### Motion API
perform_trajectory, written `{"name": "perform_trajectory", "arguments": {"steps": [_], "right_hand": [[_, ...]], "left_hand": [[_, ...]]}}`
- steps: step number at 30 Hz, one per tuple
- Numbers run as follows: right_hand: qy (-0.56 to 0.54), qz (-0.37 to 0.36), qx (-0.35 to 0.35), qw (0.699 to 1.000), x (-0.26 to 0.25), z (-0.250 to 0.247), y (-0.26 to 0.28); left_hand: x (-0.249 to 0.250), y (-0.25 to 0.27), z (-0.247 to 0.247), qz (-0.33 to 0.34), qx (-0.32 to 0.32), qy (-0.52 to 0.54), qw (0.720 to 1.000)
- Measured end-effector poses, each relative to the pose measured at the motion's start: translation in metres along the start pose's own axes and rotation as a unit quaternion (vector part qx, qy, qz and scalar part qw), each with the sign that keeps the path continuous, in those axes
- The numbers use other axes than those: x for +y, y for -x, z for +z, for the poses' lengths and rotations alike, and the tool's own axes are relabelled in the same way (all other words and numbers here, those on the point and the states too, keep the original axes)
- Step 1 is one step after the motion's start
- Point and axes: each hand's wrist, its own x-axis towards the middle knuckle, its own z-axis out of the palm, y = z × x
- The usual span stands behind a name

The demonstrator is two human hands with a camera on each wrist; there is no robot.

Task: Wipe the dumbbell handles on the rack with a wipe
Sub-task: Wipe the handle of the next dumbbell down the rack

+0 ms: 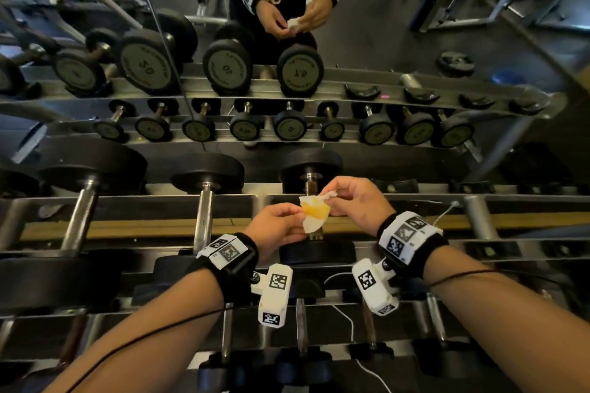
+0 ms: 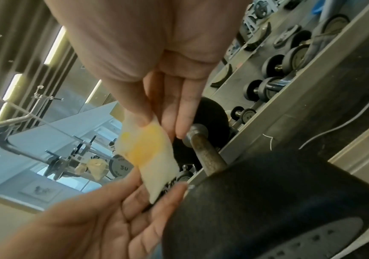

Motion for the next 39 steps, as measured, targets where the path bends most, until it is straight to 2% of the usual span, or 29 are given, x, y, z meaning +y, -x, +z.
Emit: {"name": "perform_trajectory", "arguments": {"steps": [4, 7, 10, 13, 16, 22, 26, 29, 32, 35, 39], "right_hand": [[0.139, -0.064, 0.043, 0.987, 0.002, 0.014, 0.005], [0.269, -0.106, 0.028, 0.957, 0.005, 0.022, 0.009], [0.312, -0.139, 0.03, 0.939, 0.008, 0.027, 0.011], [0.328, -0.133, 0.035, 0.935, 0.011, 0.03, 0.013], [0.311, -0.105, 0.013, 0.945, 0.012, 0.031, 0.015], [0.191, 0.035, 0.03, 0.981, 0.019, 0.028, 0.029], [0.125, 0.09, 0.038, 0.987, 0.024, 0.02, 0.045], [0.108, 0.116, 0.03, 0.987, 0.028, 0.016, 0.059], [0.093, 0.168, 0.04, 0.981, 0.037, 0.015, 0.068], [0.089, 0.197, 0.063, 0.974, 0.043, 0.016, 0.069], [0.06, 0.197, 0.068, 0.976, 0.048, 0.019, 0.069]], "left_hand": [[0.005, 0.004, -0.002, -0.026, 0.018, 0.082, 0.996], [0.01, 0.004, -0.005, -0.029, 0.035, 0.133, 0.99], [0.015, 0.001, -0.01, -0.049, 0.04, 0.185, 0.981], [0.013, 0.001, -0.017, -0.052, 0.022, 0.208, 0.977], [0.008, -0.001, -0.018, -0.036, 0.003, 0.172, 0.984], [0.003, -0.013, -0.015, -0.043, 0.075, 0.114, 0.99], [0.006, -0.02, -0.026, -0.053, 0.083, 0.065, 0.993], [0.016, -0.037, -0.036, -0.023, 0.111, -0.013, 0.993], [0.023, -0.056, -0.037, 0.02, 0.151, -0.151, 0.977], [0.022, -0.07, -0.03, 0.075, 0.175, -0.291, 0.937], [0.018, -0.081, -0.025, 0.138, 0.198, -0.329, 0.913]]}}
